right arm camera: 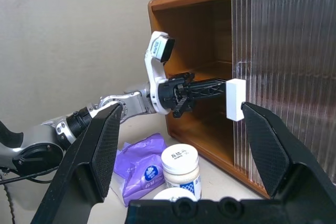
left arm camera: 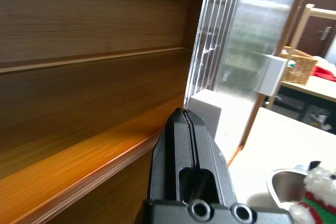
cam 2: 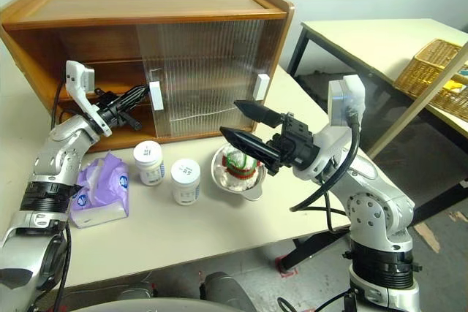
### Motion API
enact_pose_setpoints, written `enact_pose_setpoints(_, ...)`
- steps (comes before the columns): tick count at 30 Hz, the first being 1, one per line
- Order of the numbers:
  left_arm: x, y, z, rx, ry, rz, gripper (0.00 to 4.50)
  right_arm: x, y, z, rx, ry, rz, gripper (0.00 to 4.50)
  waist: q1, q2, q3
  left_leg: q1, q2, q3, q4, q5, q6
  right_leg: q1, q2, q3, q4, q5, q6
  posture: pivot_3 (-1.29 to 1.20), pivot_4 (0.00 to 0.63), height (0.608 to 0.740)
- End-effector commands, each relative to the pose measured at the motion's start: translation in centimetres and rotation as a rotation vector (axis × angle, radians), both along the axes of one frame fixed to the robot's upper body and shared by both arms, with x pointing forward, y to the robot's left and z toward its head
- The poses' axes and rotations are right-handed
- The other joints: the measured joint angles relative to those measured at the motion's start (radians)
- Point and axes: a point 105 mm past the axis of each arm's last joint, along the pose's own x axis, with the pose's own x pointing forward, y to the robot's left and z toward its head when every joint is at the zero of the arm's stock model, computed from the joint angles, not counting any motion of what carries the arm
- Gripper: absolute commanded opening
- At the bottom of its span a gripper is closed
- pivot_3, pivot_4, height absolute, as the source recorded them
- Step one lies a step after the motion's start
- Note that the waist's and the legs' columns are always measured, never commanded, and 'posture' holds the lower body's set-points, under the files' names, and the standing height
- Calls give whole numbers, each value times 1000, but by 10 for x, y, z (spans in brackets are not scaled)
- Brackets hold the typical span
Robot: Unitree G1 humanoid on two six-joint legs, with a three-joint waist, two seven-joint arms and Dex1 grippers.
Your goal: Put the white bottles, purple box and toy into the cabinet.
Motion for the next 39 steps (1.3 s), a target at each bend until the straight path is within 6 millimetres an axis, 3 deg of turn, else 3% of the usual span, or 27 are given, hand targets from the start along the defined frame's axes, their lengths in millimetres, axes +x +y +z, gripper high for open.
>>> enact_pose_setpoints(1,2,-7,3,21,-21,-23,49,-3,0,3,4,-19,-3,4500,-2,0,0,-1,0,0,0,0,0,0,0,0,-2,1,1,-235,0,740)
enact_pose_setpoints(7,6,4,9,4,-34,14,49,-2,0,3,5,-17,-4,4500,-4,0,0,-4,0,0,3,-2,4,-1,-1,0,-5,4,7,-221,0,740)
enact_pose_setpoints(11,2,36,23,-52,-70,103,49,0,3,2,5,-15,10,4500,-9,0,0,-5,0,0,3,-3,5,-2,-1,0,-5,4,7,-204,0,740)
enact_pose_setpoints(14,-1,47,28,-70,-83,133,49,1,3,2,7,-14,15,4500,-9,0,0,-5,0,0,3,-3,5,-2,0,0,-5,4,7,-188,0,740)
enact_pose_setpoints(19,-26,68,38,-60,-113,135,49,6,7,0,9,-3,47,4500,-5,0,0,-5,0,0,4,-3,5,-2,0,0,-5,4,7,-142,0,740)
enact_pose_setpoints(23,-46,75,38,-38,-112,126,937,9,8,-2,7,1,65,4500,11,1,0,-5,0,0,4,-3,4,-2,0,0,-5,3,3,-118,0,740)
enact_pose_setpoints(28,-71,93,30,-9,-97,173,2677,12,9,-3,8,5,88,4500,30,1,0,-4,1,-1,4,-3,4,-2,0,0,-4,4,-8,-83,2,740)
enact_pose_setpoints(33,-99,106,7,4,-54,239,4446,15,12,-4,5,11,114,4500,42,2,0,-1,1,-1,2,-2,3,-1,0,1,-4,5,-12,-54,6,740)
enact_pose_setpoints(36,-112,106,-4,24,-32,240,4481,17,12,-4,3,13,122,4500,53,2,0,-1,2,-2,1,-1,1,-2,0,2,-4,5,-15,-54,6,740)
enact_pose_setpoints(39,-133,108,-20,31,5,248,4481,18,12,-4,1,15,134,4500,59,4,-1,0,3,-4,-2,0,-1,-6,-1,4,-4,8,-26,-25,7,740)
